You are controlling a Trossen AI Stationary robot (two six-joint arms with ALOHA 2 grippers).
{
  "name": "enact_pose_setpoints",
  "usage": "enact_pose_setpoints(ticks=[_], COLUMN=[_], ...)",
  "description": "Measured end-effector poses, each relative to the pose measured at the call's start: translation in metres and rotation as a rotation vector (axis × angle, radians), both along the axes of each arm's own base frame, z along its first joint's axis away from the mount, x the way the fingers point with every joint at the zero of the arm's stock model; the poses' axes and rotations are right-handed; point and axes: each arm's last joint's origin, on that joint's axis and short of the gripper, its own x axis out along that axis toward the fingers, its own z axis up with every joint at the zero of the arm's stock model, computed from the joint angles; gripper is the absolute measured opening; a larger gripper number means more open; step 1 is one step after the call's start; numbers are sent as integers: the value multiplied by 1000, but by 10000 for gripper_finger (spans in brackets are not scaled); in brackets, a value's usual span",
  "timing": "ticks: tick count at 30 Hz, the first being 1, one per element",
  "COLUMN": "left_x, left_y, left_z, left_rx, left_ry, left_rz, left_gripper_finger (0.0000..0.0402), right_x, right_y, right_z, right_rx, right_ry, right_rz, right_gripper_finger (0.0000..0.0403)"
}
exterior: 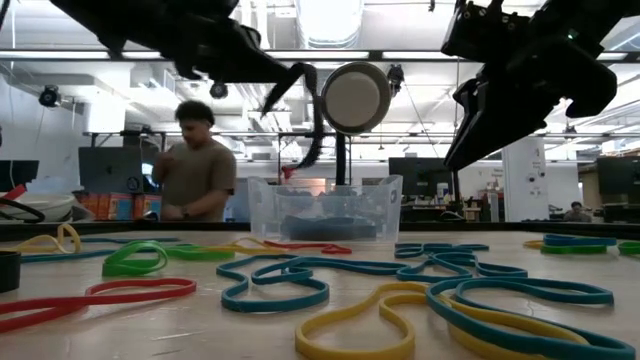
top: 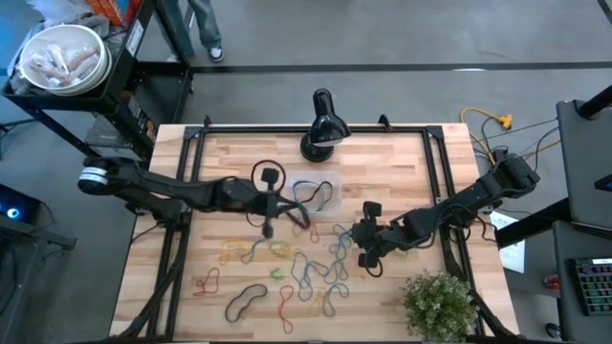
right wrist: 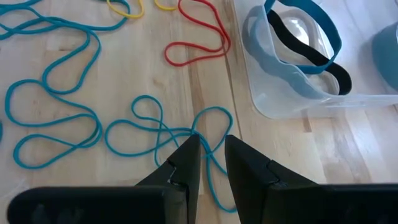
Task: Pick and place rubber bands into bin
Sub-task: Put the black rubber band into the transparent bin
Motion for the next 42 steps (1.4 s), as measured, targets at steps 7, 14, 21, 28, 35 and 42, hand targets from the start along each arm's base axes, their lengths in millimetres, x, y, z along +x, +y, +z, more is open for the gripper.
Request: enact_pose_setpoints(ticks=[7, 14, 21, 28, 35, 42], left_x=[19, 32, 38, 38, 38, 37], left_y=[4, 14, 19, 22, 24, 26], left_z=[-6, -23, -36, -35, -35, -38], left_rx=[77, 111, 119, 131, 140, 82], left_ry=[-95, -57, -8, -9, -8, 9], left_rz=[87, 181, 206, 263, 306, 325], left_gripper_finger=[0, 0, 0, 0, 6, 61], right_x=[0, 0, 0, 0, 1, 1], right_y=[0, 0, 0, 0, 0, 1], right_z=[0, 0, 0, 0, 1, 1], right_rx=[1, 1, -2, -3, 1, 5], right_ry=[-1, -3, -1, -1, -10, -17], right_rz=[0, 0, 3, 5, 5, 3], right_gripper_finger=[68, 68, 68, 68, 68, 68])
